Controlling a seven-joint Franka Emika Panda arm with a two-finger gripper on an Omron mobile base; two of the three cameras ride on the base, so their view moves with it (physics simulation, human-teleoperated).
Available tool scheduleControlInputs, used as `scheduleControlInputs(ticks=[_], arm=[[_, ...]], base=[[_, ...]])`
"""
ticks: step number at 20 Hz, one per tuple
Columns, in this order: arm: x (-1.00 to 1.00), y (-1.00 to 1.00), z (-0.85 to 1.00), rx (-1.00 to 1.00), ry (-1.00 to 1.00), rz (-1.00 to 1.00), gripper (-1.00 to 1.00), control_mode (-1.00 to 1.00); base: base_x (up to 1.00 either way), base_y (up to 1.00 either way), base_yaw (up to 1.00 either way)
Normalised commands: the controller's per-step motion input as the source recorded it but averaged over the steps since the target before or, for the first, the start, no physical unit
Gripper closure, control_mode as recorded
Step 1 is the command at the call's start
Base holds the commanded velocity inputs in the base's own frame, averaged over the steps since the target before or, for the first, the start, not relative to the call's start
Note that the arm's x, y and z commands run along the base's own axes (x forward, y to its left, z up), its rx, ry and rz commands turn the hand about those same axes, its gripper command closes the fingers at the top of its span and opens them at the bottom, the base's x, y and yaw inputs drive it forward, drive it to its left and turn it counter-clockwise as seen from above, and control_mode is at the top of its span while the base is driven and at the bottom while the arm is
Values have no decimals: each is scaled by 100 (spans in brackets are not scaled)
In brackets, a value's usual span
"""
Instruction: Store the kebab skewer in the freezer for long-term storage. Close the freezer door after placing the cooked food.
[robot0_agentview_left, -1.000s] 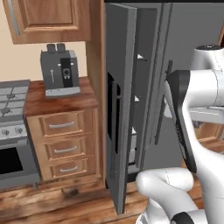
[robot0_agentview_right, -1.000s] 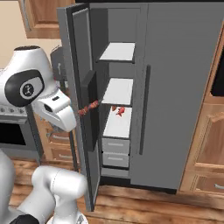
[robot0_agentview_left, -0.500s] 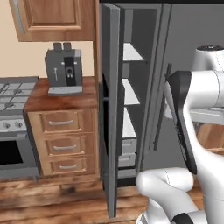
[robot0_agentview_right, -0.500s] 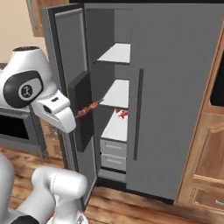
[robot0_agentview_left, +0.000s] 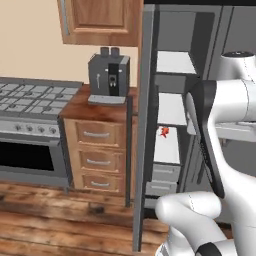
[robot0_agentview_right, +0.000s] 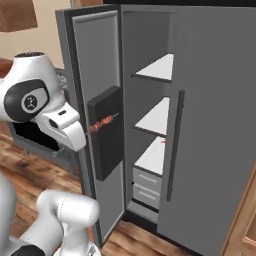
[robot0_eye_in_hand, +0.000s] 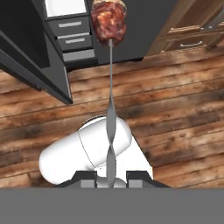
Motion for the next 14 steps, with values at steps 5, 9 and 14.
scheduleControlInputs(ticks=[5,9,14], arm=[[0,0,0,0,0,0,100,100],[0,0,0,0,0,0,100,100],[0,0,0,0,0,0,100,100]], base=[[5,-51,23],[37,-46,0],[52,-14,-13]])
